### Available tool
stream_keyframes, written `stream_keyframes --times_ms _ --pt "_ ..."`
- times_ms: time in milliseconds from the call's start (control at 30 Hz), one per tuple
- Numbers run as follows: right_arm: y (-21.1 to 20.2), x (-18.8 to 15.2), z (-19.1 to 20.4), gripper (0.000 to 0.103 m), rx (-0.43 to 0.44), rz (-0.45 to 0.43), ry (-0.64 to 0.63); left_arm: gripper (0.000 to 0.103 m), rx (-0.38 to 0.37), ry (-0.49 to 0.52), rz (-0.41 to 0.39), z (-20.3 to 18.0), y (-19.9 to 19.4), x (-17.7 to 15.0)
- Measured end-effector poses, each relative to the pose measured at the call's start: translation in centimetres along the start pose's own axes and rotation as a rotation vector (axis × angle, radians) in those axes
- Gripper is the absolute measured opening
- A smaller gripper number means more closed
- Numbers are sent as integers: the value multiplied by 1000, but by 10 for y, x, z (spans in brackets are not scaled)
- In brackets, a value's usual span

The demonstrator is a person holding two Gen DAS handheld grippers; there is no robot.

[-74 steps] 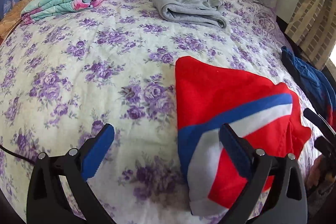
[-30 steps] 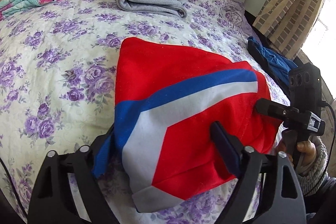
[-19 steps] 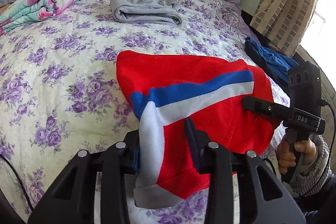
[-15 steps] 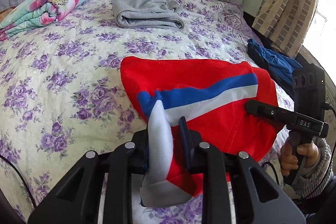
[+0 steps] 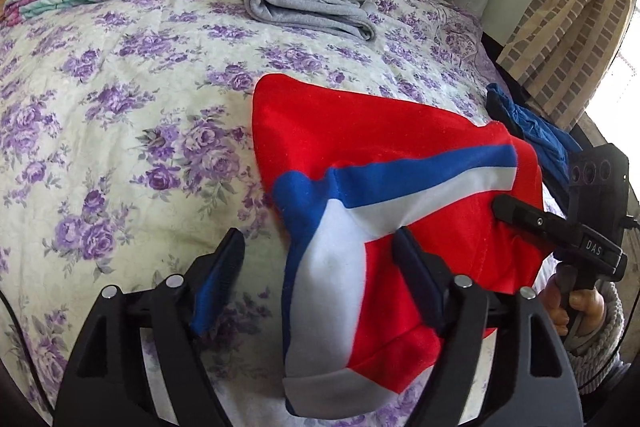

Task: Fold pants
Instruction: 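Grasp the bundle with the left tool while the right tool grasps the cuff end, then lift the red pants bundle with both tools and carry it onto the grey garment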

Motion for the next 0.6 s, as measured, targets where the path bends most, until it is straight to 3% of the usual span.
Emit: stream_keyframes --times_ms 33,67,100,167,233,433,600 --pt "0 0 0 51 1 0 3 70 -3 11 -2 -2 0 1" --pt "0 0 -1 51 3 0 7 51 -27 34 -5 -8 -1 2" --pt "0 -1 -1 51 3 1 9 42 -49 59 -4 -17 -2 2" --pt "0 -1 -1 52 4 0 15 32 0 115 -29 -26 -5 4" --pt "0 -1 -2 52 6 -2 20 28 34 149 -50 -30 -7 5" --pt "-4 2 2 51 1 -22 5 14 35 141 -94 -32 -22 19" --pt "-15 19 13 51 1 -70 -23 13 53 193 -137 -47 -33 37"
Point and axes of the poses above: each gripper's, at about its wrist camera, not at the fingertips, and y roughly the way its jaws point, z to its left, x to its top, the point moved 9 cm from there along y, roughly the way its jaws point, and after that the axes turned 3 degrees about -z, right-handed, at the moved point
